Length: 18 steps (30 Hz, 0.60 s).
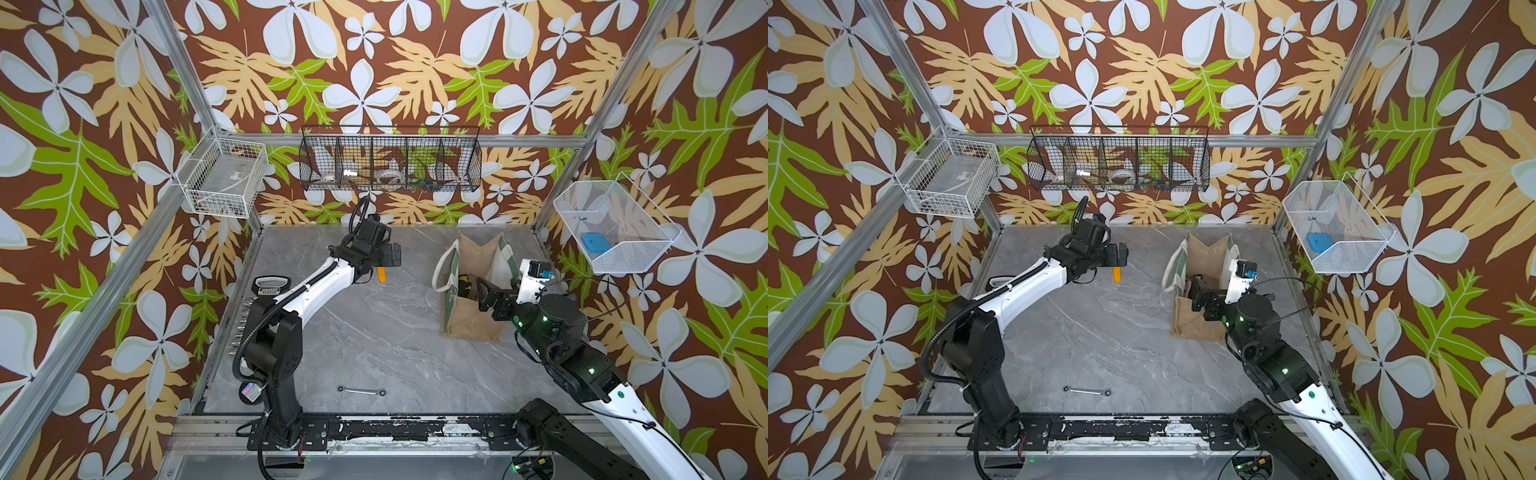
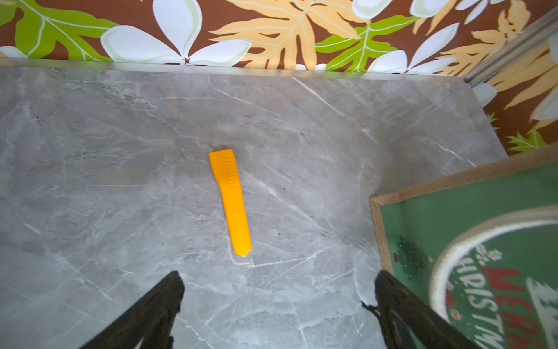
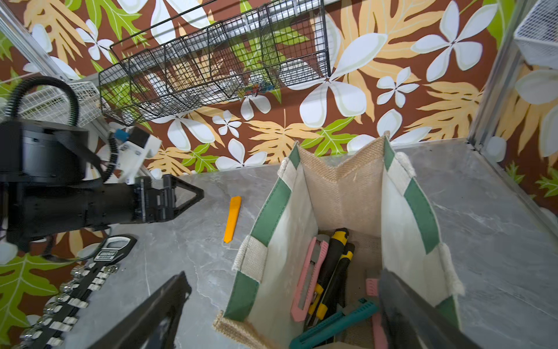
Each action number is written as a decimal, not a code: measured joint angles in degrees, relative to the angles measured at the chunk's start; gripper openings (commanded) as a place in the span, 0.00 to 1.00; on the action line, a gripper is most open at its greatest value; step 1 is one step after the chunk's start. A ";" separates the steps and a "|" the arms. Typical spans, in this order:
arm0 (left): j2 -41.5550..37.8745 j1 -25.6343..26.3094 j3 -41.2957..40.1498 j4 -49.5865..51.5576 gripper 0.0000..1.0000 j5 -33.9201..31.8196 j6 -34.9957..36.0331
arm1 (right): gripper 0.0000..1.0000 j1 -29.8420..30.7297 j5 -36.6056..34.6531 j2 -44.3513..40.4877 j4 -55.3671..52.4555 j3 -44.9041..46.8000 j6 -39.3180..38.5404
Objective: Place the art knife into the pouch
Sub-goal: Place the utility knife in the pouch, then pick up the utility knife at the center of the board.
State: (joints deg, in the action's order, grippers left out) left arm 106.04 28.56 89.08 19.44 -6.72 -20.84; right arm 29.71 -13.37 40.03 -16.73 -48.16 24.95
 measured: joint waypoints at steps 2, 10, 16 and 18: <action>2.97 -1.01 2.23 0.11 0.94 -0.20 0.37 | 0.97 0.02 0.39 1.14 -0.07 -0.74 0.07; 12.33 -3.65 9.55 1.33 0.80 -0.33 1.40 | 0.97 0.02 1.27 5.88 0.00 -2.78 -0.15; 19.41 -4.50 16.33 2.64 0.64 -0.17 1.40 | 0.97 0.02 0.68 9.40 0.24 -5.97 -1.20; 21.46 -4.87 18.21 3.26 0.59 0.09 1.42 | 0.97 0.02 -0.09 10.45 0.28 -6.95 -1.49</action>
State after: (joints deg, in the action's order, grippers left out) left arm 127.50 23.68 107.28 22.70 -6.63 -19.42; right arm 29.74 -13.45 50.48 -16.45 -55.11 23.46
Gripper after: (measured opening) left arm 0.621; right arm 0.969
